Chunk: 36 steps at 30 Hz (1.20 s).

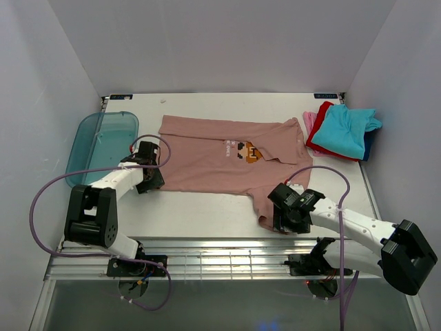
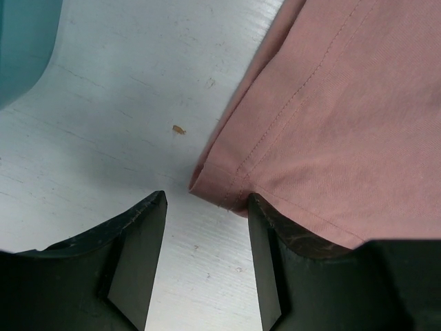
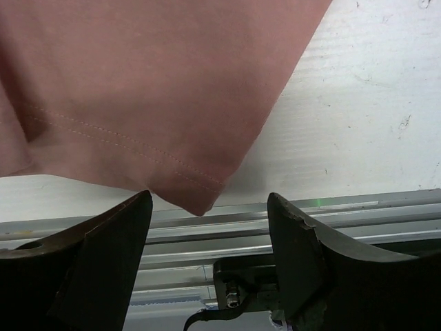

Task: Fold and stack the t-shirts
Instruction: Fold the tshirt

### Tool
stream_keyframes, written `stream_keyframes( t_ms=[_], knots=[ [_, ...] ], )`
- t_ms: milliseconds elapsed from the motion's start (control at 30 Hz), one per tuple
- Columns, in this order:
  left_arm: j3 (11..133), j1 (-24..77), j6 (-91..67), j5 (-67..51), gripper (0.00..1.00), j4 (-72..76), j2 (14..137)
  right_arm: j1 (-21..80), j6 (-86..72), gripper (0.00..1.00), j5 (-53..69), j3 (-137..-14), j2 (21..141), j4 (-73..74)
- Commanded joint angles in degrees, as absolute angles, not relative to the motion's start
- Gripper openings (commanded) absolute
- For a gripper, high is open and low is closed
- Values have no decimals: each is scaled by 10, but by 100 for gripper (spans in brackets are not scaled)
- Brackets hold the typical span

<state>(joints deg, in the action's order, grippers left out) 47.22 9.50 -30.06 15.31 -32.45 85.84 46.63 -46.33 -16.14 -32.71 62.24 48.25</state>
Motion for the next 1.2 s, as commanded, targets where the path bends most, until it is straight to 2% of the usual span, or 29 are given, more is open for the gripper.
stream_keyframes(
  t_ms=[0,500,600,633,733,767,833,933,1167],
  knots=[
    [471,96,-306,161,61,-319,860,470,-484,74,-170,-316,613,472],
    [468,96,-303,168,59,-318,861,471,-479,70,-173,-316,627,415],
    [471,96,-302,172,59,-319,874,470,-476,64,-172,-313,643,407],
    [473,97,-301,175,59,-319,877,471,-475,57,-166,-313,648,404],
    [472,97,-302,179,58,-320,883,471,-472,46,-161,-315,657,403],
    [471,96,-302,181,57,-321,883,472,-472,36,-162,-316,656,404],
    [472,97,-303,183,56,-320,883,471,-470,27,-163,-321,654,413],
    [472,96,-302,184,55,-320,883,471,-469,23,-167,-329,650,431],
    [468,96,-303,184,51,-324,884,471,-474,24,-176,-351,628,474]
  ],
)
